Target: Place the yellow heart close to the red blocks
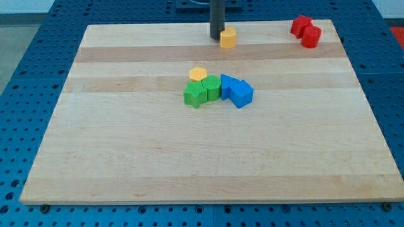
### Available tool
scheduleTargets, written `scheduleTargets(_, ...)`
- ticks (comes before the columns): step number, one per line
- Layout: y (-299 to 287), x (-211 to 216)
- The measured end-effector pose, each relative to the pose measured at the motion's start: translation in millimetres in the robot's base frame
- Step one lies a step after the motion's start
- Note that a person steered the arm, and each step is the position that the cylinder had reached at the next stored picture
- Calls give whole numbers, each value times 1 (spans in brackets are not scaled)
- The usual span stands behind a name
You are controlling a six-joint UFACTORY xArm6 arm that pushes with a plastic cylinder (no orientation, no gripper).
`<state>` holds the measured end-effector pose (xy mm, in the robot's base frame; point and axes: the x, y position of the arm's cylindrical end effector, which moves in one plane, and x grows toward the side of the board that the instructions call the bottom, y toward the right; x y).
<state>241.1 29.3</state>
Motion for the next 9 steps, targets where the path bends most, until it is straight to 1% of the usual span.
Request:
scheduleTargets(1, 14, 14)
scheduleTargets(4, 17, 60)
scheduleTargets(5, 22, 65)
scheduleTargets(6, 31, 59)
scheduleTargets(9, 100, 50)
